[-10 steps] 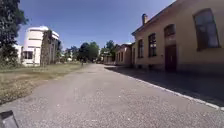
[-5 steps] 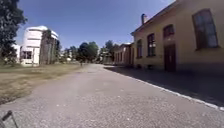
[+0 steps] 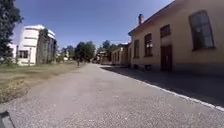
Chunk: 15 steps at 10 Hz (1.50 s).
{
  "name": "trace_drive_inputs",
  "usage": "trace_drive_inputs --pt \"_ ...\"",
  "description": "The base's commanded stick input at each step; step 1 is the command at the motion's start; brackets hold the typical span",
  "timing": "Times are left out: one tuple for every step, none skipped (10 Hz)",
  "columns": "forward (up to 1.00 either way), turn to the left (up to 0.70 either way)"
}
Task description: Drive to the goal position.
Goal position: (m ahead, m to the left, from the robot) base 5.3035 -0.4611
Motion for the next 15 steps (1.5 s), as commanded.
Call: trace_drive_inputs --pt "0.0 -0.45" --pt "0.0 -0.45" --pt "0.0 -0.45" --pt "0.0 -0.45" --pt "0.0 -0.45" --pt "0.0 -0.45" --pt "0.0 -0.45" --pt "0.0 -0.45" --pt "0.0 -0.48" --pt "0.0 -0.6" --pt "0.0 -0.6" --pt "0.0 -0.6" --pt "0.0 -0.6" --pt "0.0 -0.6" --pt "0.0 -0.6"
